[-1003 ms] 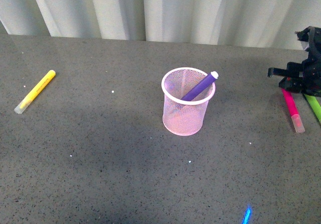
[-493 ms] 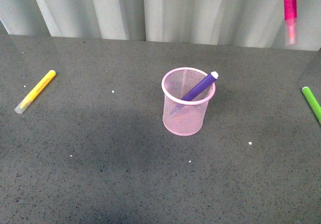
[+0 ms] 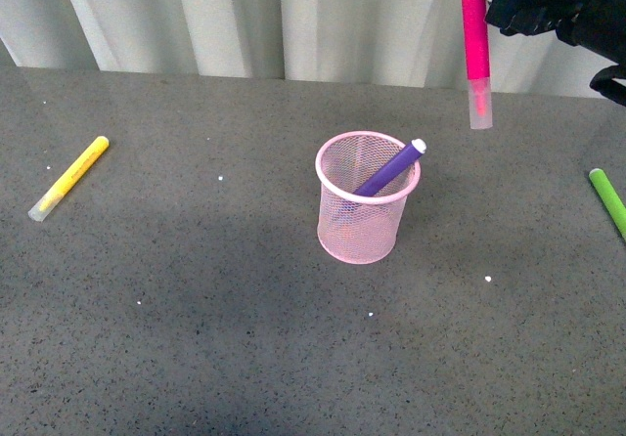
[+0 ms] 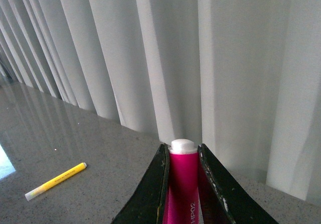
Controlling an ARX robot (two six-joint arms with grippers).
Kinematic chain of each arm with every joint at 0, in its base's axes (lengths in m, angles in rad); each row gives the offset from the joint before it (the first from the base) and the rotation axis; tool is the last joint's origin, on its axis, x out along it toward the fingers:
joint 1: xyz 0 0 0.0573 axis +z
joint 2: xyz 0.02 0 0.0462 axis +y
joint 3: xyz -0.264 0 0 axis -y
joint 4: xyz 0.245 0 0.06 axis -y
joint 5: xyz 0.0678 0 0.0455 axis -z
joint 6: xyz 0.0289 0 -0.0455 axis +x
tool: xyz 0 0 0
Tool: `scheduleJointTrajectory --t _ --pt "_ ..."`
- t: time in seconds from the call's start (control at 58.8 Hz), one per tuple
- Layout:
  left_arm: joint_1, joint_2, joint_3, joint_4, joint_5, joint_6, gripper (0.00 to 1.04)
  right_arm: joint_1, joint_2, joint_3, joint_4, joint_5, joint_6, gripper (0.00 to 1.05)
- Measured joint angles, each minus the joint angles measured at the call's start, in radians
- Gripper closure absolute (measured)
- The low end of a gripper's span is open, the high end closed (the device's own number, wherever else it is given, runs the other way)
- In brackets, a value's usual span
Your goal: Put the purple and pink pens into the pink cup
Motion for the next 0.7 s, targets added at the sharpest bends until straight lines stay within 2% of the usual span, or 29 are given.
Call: scheduleJointTrajectory --t 0.408,0.697 --pt "0.000 0.000 0.000 0.000 0.000 0.000 0.07 0.117 0.131 0.237 -0.105 0.038 0.070 0.93" --pt "0.000 0.000 0.000 0.000 0.000 0.000 0.07 0.145 0.134 0.211 -0.075 0.029 0.082 0.93"
